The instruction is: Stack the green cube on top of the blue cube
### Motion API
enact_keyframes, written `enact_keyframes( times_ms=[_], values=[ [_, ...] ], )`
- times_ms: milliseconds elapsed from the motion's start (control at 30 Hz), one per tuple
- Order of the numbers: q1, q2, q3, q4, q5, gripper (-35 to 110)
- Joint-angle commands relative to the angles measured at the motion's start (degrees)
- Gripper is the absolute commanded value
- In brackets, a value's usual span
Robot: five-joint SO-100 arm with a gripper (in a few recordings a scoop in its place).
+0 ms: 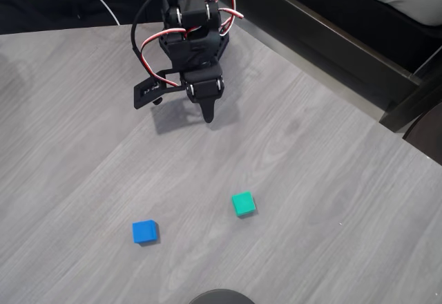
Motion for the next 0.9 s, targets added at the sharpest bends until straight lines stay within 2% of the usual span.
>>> enact_keyframes(
  times_ms=[0,67,233,300,367,500,600,733,867],
  values=[
    [1.58,1.58,0.09,0.44,-0.35,0],
    [4.48,1.58,0.09,-0.09,-2.81,1],
    [2.29,1.41,-3.52,-3.25,-7.47,1],
    [4.31,-2.64,-9.40,-5.54,-8.88,8],
    [4.22,-17.84,-21.97,-6.50,-9.58,20],
    [2.55,-55.28,-58.97,3.43,-5.54,37],
    [0.62,-72.86,-77.17,7.29,-2.90,43],
    [-1.32,-92.90,-92.46,12.57,-2.37,45],
    [-3.25,-103.89,-95.89,13.27,-2.29,45]
  ],
)
